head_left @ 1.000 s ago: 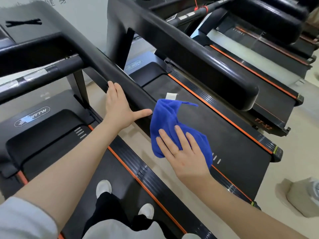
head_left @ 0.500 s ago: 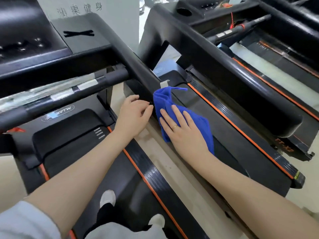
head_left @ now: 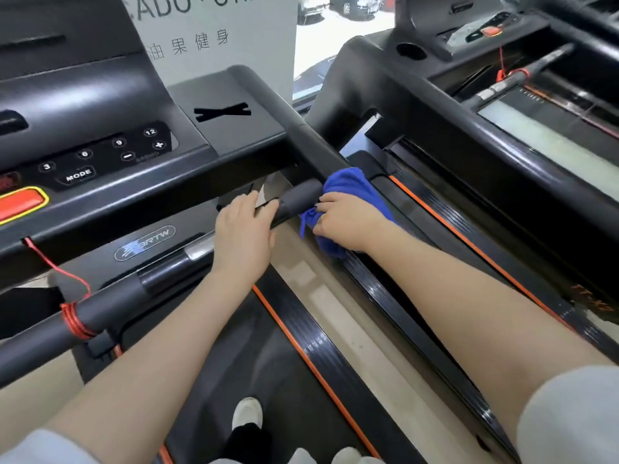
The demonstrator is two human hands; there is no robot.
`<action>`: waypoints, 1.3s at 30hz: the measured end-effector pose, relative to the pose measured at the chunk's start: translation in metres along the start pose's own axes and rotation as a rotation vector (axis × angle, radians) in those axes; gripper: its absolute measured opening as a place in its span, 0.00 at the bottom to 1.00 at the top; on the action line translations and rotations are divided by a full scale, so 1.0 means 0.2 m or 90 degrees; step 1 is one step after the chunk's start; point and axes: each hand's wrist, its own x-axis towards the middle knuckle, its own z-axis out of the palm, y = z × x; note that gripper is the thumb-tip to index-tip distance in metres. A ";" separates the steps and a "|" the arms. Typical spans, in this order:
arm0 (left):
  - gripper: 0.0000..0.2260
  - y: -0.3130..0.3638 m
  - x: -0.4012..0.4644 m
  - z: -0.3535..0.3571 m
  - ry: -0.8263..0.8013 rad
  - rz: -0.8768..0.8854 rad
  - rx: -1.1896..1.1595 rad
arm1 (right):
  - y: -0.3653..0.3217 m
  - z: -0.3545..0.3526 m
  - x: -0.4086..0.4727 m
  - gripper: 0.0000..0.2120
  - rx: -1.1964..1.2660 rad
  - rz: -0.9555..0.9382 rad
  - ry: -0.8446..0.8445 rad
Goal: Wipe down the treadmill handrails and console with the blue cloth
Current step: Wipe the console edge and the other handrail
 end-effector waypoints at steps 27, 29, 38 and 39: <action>0.19 -0.10 0.06 -0.01 -0.051 0.055 -0.033 | -0.15 0.01 0.05 0.19 -0.095 0.062 -0.154; 0.20 -0.09 0.06 0.00 -0.027 0.076 0.022 | -0.16 0.02 -0.01 0.18 -0.071 0.055 -0.154; 0.21 -0.11 0.06 0.03 -0.018 0.096 0.048 | -0.49 0.18 -0.72 0.22 -0.031 0.003 -0.253; 0.22 -0.11 0.07 0.03 -0.018 0.098 0.051 | -0.53 0.21 -0.81 0.23 -0.041 -0.011 -0.276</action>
